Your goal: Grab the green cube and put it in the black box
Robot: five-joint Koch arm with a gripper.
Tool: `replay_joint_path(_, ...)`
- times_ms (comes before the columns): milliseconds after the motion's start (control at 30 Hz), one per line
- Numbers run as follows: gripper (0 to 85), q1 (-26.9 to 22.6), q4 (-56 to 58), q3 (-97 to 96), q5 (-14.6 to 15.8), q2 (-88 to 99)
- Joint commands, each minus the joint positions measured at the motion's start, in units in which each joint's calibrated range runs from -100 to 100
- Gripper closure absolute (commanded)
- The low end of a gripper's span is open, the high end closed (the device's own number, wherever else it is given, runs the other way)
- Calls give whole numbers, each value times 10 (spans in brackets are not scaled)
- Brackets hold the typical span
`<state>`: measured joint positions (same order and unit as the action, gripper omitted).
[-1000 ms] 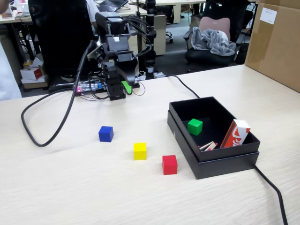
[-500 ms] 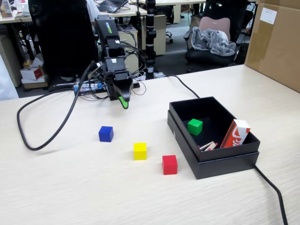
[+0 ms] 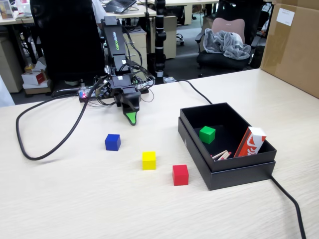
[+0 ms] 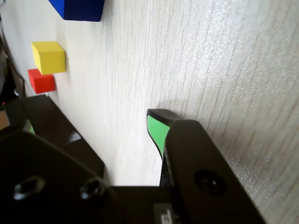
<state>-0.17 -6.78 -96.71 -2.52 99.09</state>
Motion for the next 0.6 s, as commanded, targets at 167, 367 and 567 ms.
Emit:
replay_joint_path(167,378,-3,28,-11,-2,-2)
replay_joint_path(367,367,-2,29,-10,-2,-2)
replay_joint_path(567,367,-2,29,-10,-2,-4)
